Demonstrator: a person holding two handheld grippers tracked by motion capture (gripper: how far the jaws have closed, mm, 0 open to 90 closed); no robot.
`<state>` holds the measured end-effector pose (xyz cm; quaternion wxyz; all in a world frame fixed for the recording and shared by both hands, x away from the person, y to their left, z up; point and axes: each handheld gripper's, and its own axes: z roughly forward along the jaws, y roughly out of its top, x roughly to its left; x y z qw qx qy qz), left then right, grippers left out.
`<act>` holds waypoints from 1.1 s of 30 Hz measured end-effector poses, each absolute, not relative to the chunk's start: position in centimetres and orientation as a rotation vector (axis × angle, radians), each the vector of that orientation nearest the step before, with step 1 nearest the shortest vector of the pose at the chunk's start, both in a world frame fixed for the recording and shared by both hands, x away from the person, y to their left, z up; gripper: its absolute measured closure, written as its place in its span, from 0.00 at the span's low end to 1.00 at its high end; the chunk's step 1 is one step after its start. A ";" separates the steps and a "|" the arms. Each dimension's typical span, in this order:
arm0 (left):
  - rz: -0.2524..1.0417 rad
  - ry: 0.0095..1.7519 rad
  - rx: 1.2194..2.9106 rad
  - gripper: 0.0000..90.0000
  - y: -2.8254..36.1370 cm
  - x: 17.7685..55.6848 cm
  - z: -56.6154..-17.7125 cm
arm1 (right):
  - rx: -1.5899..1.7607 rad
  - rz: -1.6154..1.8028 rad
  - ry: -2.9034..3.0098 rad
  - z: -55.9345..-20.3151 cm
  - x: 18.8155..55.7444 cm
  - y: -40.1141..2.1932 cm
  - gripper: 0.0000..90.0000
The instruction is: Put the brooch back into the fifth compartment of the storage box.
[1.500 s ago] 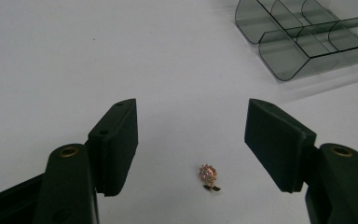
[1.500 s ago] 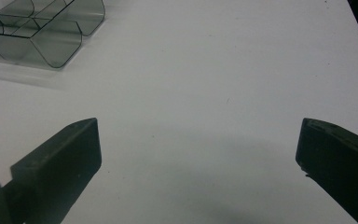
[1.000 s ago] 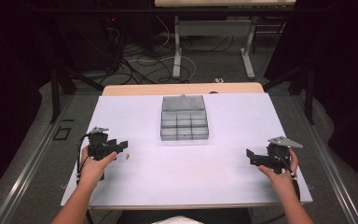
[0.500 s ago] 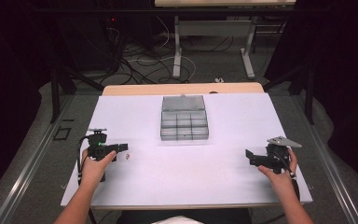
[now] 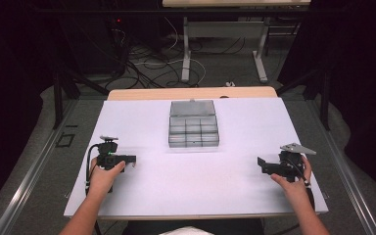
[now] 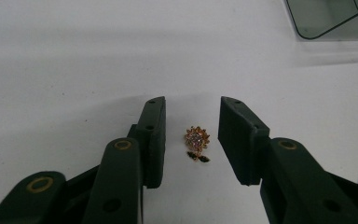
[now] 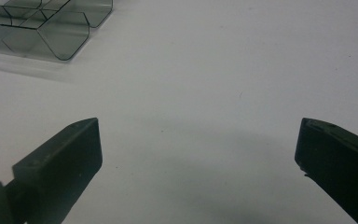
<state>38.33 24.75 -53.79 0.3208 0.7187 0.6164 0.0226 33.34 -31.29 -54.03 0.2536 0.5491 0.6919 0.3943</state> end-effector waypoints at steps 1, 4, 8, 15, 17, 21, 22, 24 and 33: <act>0.065 1.620 1.886 0.70 24.7 38.3 -53.9 | 1.492 1.072 1.887 -54.0 33.3 -31.3 0.00; 0.071 1.622 1.893 0.72 24.7 38.3 -53.9 | 1.494 1.080 1.891 -54.0 33.3 -31.2 0.00; 0.059 1.620 1.902 0.74 24.6 38.3 -54.0 | 1.496 1.079 1.894 -54.0 33.3 -31.2 0.00; 0.053 1.617 1.922 0.77 24.4 38.3 -54.2 | 1.497 1.079 1.898 -54.0 33.3 -31.2 0.00; 0.047 1.620 1.925 0.78 24.4 38.3 -54.2 | 1.500 1.080 1.897 -54.0 33.3 -31.2 0.00; 0.043 1.618 1.926 0.80 24.3 38.4 -54.3 | 1.499 1.080 1.900 -54.0 33.3 -31.1 0.00; 0.042 1.617 1.927 0.80 24.3 38.4 -54.3 | 1.498 1.081 1.900 -54.0 33.3 -31.1 0.00; 0.042 1.617 1.928 0.81 24.3 38.4 -54.3 | 1.492 1.080 1.902 -54.0 33.4 -31.2 0.00; 0.049 1.616 1.922 0.84 24.0 38.3 -54.4 | 1.485 1.077 1.895 -54.1 33.4 -31.1 0.00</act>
